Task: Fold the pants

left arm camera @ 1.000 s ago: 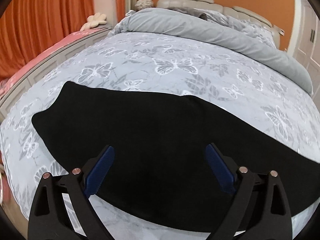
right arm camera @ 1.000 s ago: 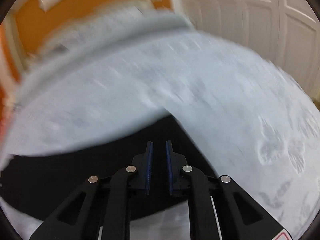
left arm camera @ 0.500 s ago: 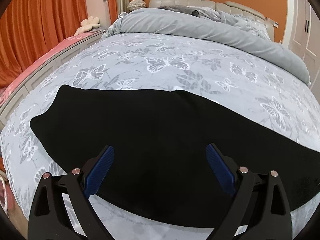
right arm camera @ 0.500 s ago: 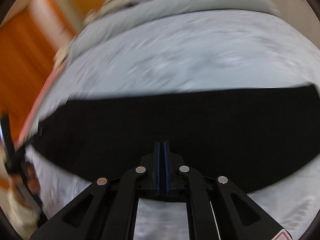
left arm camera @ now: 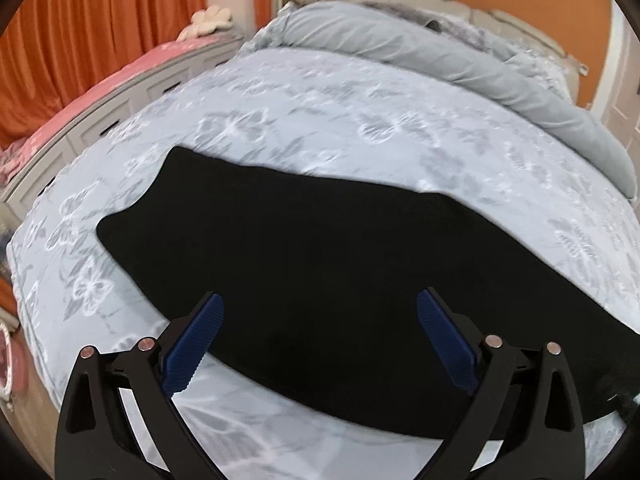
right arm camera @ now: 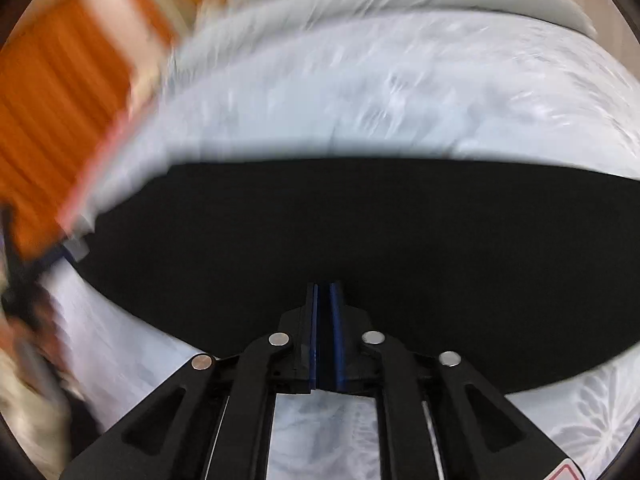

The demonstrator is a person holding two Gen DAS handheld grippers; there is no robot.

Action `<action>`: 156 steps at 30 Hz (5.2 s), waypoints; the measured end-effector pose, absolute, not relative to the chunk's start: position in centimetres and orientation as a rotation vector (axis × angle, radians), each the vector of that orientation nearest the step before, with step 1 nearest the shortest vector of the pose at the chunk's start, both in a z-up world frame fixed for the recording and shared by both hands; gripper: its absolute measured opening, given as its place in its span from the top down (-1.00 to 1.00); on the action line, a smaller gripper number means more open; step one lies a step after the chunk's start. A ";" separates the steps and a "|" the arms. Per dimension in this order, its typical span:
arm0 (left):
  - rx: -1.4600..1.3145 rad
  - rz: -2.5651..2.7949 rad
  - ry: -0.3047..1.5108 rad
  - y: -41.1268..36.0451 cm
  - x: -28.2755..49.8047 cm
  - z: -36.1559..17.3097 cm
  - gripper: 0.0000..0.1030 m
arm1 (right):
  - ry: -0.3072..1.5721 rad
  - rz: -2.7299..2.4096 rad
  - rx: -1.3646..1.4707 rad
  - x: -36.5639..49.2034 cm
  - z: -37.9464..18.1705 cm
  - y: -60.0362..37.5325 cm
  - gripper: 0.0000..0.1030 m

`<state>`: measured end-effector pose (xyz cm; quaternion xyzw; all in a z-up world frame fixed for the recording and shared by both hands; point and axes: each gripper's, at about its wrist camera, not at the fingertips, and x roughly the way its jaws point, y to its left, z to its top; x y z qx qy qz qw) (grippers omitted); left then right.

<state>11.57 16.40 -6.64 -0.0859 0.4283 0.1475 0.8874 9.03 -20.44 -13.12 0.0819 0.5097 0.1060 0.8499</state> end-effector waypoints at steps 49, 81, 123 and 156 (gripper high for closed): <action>-0.487 0.297 1.158 25.6 9.0 -11.7 -0.86 | 1.037 0.210 0.852 7.7 -15.2 -24.7 0.45; -0.177 0.206 1.027 9.4 11.3 -7.9 -0.86 | 0.969 -0.375 0.839 -1.3 -13.7 -47.8 0.70; -0.094 0.144 1.042 7.5 12.8 -9.5 -0.86 | 0.890 -0.393 0.366 6.5 -10.9 -48.3 0.88; -0.068 0.217 1.109 14.5 10.4 -10.7 -0.87 | 0.940 -0.433 0.654 2.0 -13.7 -51.0 0.70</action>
